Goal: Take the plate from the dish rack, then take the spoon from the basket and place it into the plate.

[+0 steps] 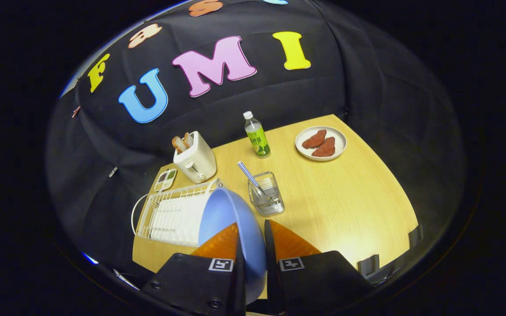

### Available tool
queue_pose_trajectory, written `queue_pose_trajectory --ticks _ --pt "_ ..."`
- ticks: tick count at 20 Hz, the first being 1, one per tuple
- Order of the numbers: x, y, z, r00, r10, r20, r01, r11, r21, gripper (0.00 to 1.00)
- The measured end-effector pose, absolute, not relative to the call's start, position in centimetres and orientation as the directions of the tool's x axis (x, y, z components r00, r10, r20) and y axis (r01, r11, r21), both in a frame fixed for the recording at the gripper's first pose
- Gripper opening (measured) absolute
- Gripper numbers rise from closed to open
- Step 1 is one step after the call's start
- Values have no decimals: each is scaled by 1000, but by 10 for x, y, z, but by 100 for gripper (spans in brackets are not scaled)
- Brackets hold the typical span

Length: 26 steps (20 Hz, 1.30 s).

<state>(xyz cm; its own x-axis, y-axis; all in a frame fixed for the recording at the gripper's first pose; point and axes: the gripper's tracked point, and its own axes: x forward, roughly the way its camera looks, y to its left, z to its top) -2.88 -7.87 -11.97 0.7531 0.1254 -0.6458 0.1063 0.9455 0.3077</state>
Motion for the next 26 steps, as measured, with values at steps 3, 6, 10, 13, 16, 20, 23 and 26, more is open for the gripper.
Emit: queue_pose_trajectory --ticks 3,6,10,13,16,20,23,26 --pt "-38 -97 -155 722 166 -672 93 939 332 23" --pt "-31 -105 -190 685 224 -694 62 930 362 23" --pt "-10 -104 -231 651 298 -698 18 913 407 23" --pt "4 -98 -265 614 336 -714 -4 906 424 24" --pt "6 -95 -276 594 374 -712 -27 894 447 24" --pt "9 -104 -272 625 359 -693 -52 905 421 50" --pt "13 -107 -258 672 349 -653 -136 925 355 94" --pt "21 -107 -228 737 347 -580 -247 937 247 98"
